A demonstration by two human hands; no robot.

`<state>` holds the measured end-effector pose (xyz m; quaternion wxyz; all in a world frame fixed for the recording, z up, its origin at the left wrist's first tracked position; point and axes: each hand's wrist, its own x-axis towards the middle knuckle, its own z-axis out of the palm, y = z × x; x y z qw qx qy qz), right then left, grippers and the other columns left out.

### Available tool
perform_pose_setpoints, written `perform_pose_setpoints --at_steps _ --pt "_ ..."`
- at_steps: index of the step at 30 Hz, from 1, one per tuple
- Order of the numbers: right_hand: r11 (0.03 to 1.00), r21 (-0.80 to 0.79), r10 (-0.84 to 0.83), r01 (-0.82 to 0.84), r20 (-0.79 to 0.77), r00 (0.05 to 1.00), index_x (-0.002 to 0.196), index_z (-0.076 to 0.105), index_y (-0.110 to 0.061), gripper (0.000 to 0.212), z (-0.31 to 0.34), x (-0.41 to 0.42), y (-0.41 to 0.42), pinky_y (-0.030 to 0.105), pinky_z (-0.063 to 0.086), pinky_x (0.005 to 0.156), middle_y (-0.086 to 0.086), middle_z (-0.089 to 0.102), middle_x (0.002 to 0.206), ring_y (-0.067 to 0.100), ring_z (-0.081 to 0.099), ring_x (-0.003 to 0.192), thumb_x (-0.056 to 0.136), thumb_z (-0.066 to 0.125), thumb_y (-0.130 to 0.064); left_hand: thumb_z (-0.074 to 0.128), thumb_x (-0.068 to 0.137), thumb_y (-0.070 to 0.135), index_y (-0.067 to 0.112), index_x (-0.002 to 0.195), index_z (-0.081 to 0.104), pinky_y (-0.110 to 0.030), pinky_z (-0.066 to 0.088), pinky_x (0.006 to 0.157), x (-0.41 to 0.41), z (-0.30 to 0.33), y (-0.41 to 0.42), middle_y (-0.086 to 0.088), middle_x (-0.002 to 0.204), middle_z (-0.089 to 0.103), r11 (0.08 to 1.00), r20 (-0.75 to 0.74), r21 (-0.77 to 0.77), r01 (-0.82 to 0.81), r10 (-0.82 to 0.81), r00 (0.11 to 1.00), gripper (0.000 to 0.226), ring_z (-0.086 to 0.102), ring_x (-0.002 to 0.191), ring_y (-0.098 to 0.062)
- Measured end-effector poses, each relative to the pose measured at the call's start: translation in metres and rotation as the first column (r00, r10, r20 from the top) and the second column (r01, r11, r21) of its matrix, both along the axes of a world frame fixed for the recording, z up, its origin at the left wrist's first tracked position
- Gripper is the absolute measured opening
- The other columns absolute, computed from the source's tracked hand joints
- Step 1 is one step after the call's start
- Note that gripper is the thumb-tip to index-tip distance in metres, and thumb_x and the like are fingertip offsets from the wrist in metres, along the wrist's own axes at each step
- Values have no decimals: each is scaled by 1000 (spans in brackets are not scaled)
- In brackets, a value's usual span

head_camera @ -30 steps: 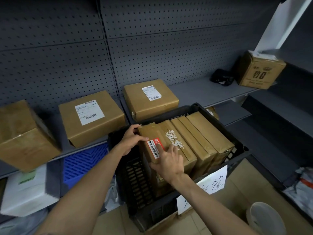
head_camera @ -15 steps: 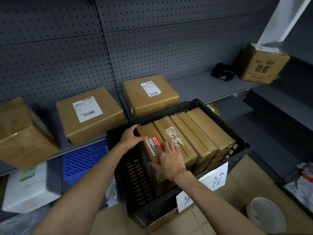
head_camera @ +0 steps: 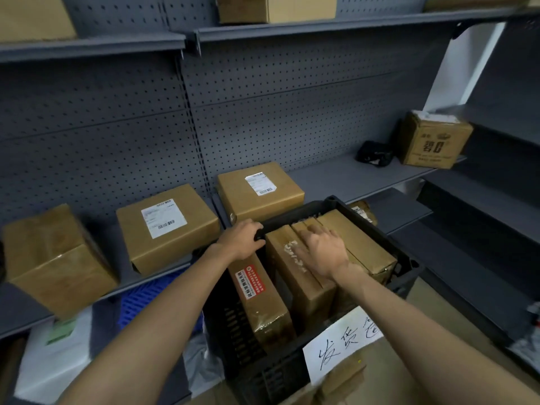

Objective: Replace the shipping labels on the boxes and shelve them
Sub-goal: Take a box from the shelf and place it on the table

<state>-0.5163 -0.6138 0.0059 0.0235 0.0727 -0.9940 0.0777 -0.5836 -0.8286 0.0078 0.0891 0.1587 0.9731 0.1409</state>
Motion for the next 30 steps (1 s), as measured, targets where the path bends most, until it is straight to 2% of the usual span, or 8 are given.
perform_pose_setpoints --at_steps 4,8,13,17,20,24,30 --pt "996 71 -57 61 -56 997 135 52 -23 49 32 1 41 44 36 107 8 51 137 29 46 127 95 44 -51 57 99 41 23 134 56 -46 50 92 -3 36 36 -3 130 55 991 -71 -79 109 -114 991 39 56 118 -25" --pt "988 85 -116 125 -102 988 137 50 -24 50 57 18 85 43 37 103 6 52 135 31 47 125 96 43 -51 56 101 36 20 133 56 -47 46 97 -1 61 87 -4 126 52 972 -101 -85 218 -226 969 36 51 120 -26" --pt "966 106 -215 238 -189 958 129 56 -23 47 84 59 158 42 40 97 5 57 129 30 52 118 95 43 -52 52 101 44 23 140 51 -45 45 101 22 90 183 -5 138 54 916 -231 -184 355 -392 891 45 50 127 -28" --pt "920 124 -334 372 -251 909 122 59 -21 44 95 103 226 42 43 93 6 60 124 29 56 113 94 44 -51 51 101 48 21 146 47 -45 45 100 58 106 272 -5 144 52 866 -302 -201 458 -500 812 53 49 131 -29" --pt "857 124 -456 500 -267 849 119 60 -21 44 97 148 276 41 43 92 5 61 121 29 57 111 93 43 -53 47 101 51 23 146 46 -45 44 99 91 113 333 -4 145 52 817 -341 -194 543 -575 744 54 49 131 -29" --pt "754 120 -604 646 -259 754 125 57 -22 48 96 222 328 41 42 94 5 60 125 29 56 114 94 42 -54 46 101 54 22 146 46 -43 42 100 140 114 405 -2 145 53 716 -344 -194 670 -690 637 56 49 131 -27" --pt "536 117 -807 836 -221 548 120 59 -19 48 87 353 378 42 43 93 6 61 120 29 56 114 92 43 -55 46 101 53 21 145 49 -43 42 101 233 104 502 -1 143 55 503 -340 -144 852 -834 435 55 51 129 -25"
